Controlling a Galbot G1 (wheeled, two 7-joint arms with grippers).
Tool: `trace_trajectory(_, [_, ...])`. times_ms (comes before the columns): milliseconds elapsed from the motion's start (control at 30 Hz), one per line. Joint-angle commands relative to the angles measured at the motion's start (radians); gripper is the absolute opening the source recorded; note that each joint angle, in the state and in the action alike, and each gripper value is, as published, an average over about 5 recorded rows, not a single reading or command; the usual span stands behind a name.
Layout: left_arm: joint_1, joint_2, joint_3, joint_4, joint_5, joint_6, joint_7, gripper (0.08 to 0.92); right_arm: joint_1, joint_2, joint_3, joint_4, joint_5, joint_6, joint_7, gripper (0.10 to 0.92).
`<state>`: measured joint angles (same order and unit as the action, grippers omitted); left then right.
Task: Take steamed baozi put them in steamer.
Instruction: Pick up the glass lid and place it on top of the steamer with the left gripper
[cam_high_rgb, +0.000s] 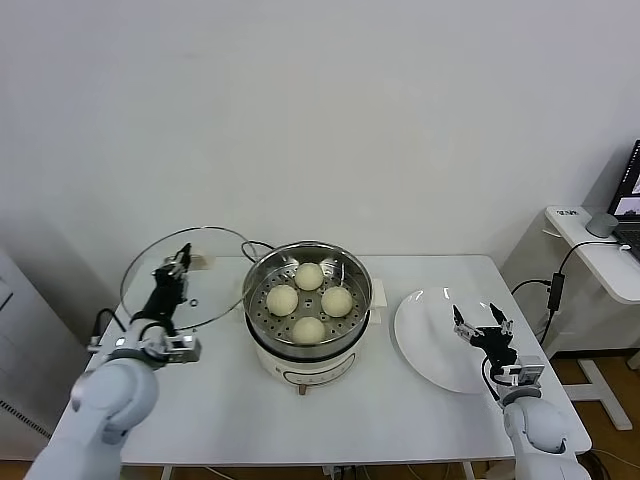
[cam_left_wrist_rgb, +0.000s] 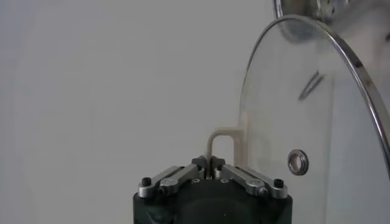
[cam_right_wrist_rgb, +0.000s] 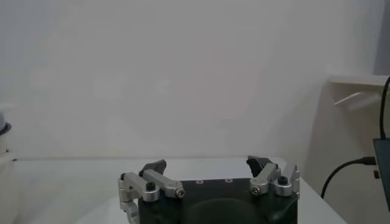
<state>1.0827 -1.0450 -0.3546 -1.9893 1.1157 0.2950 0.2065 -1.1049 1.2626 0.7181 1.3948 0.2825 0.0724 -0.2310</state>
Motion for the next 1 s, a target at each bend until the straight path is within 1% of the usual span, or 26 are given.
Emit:
trace_trajectory(33, [-0.111, -0.065, 0.250, -0.033, 0.130, 0.155, 0.073, 0.109, -0.001, -0.002, -0.002, -0.002, -0.001, -0.001, 0.001, 0.823])
trace_trajectory(167, [-0.132, -0.089, 0.292, -0.013, 0.163, 0.166, 0.081, 0.109, -0.001, 0.001, -0.002, -0.004, -0.003, 0.000, 0.000, 0.823])
trace_trajectory(433, [-0.170, -0.174, 0.357, 0.032, 0.249, 0.195, 0.098, 0.109, 0.004, 0.002, -0.005, -0.009, -0.008, 0.000, 0.000, 0.823])
trace_trajectory(1000, [-0.191, -0.282, 0.405, 0.129, 0.338, 0.202, 0.089, 0.109, 0.004, 0.013, -0.011, -0.015, -0.020, 0.001, -0.002, 0.823])
